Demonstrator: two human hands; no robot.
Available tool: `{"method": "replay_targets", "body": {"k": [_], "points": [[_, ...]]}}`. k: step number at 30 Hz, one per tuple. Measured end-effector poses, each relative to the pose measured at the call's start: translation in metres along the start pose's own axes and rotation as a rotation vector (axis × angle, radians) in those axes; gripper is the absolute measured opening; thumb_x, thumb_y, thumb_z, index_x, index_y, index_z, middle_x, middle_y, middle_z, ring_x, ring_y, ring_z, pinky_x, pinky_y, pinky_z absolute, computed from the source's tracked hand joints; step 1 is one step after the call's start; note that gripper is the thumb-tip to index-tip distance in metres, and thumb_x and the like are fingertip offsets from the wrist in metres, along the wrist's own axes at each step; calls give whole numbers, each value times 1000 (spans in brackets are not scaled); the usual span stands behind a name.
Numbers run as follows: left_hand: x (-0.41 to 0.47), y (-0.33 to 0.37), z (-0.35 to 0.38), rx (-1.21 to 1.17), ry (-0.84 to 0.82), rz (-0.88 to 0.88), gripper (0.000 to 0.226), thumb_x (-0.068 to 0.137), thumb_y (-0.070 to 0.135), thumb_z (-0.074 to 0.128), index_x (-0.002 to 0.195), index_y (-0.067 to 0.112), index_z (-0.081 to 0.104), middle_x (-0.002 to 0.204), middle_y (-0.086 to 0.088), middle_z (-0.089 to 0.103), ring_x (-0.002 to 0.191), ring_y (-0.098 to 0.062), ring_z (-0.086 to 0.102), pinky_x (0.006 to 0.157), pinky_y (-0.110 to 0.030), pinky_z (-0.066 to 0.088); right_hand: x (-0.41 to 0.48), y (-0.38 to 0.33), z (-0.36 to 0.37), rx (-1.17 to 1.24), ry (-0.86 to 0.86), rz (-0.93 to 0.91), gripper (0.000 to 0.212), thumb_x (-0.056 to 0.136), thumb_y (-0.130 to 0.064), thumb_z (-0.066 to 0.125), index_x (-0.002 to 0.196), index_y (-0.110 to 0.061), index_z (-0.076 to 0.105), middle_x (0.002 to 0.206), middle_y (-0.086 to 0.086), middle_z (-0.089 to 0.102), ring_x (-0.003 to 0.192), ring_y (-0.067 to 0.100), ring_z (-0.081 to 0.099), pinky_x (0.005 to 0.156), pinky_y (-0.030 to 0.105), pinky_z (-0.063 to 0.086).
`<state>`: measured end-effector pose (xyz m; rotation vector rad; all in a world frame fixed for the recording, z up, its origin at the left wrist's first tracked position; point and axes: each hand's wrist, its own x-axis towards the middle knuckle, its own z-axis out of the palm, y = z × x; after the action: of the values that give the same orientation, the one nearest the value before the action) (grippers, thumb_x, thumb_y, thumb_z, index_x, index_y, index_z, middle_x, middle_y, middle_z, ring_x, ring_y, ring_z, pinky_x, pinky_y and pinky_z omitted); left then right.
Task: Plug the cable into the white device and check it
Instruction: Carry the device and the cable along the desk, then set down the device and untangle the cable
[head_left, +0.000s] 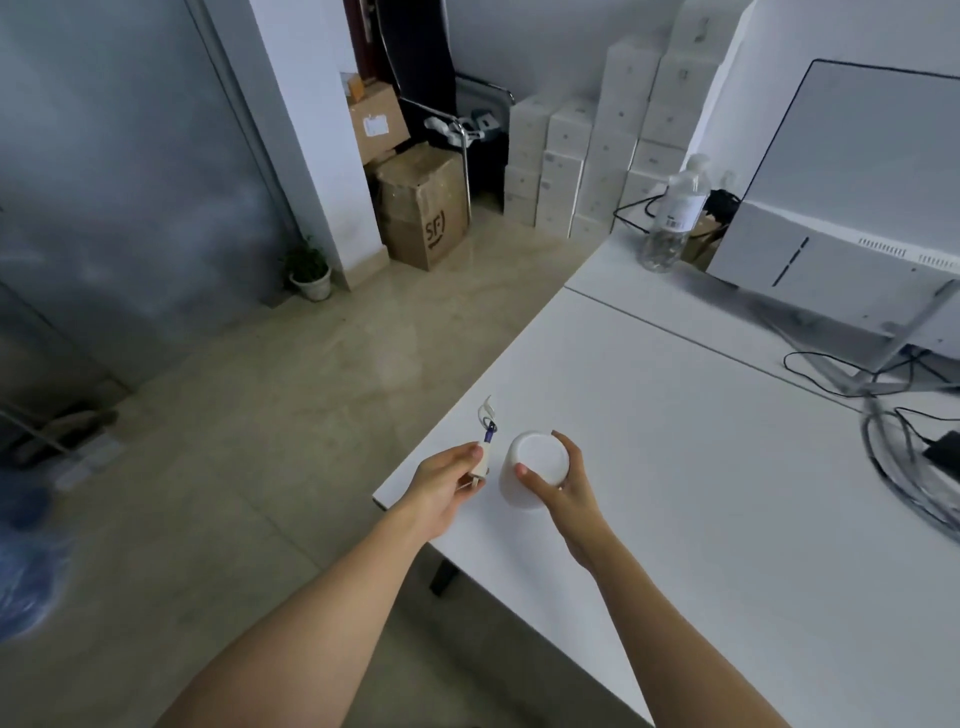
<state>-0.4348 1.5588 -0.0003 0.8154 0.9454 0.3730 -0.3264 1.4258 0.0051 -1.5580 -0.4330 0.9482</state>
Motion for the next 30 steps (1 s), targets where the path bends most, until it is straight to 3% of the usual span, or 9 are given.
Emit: {"method": "replay_targets", "body": {"k": [3,8,21,26,30], "points": [[10,-6,-8,19,8,-37,32,84,11,66,113,-1,64,93,-13,62,77,-22,53,69,-24,50,-1,13,6,10,37,21,71,78,-34,72,135,-34,29,133,-3,42,122,22,44,95,34,41],[25,-19,-19,59,20,-92,29,85,8,64,112,-3,64,81,-9,63,64,-18,52,68,-24,48,-2,31,8,8,89,63,72,78,-35,72,134,-36,28,134,-3,41,121,23,44,93,32,40],[56,-33,-24,139,27,-98,32,85,11,65,115,-2,63,98,-9,68,86,-20,61,88,-31,47,8,46,6,-34,128,65,75,79,-29,72,138,-31,26,137,-4,41,121,17,44,85,21,41],[54,-34,-24,126,37,-96,32,86,10,63,115,-3,62,93,-8,67,81,-19,59,82,-28,49,9,50,7,-21,138,59,75,77,-29,74,136,-33,28,138,-4,42,124,18,45,96,30,43],[48,-33,-23,101,41,-93,30,87,8,61,114,-4,62,85,-6,65,76,-17,57,77,-25,48,6,50,8,-9,139,52,76,74,-29,76,135,-33,30,136,-6,42,123,18,45,94,29,42]]}}
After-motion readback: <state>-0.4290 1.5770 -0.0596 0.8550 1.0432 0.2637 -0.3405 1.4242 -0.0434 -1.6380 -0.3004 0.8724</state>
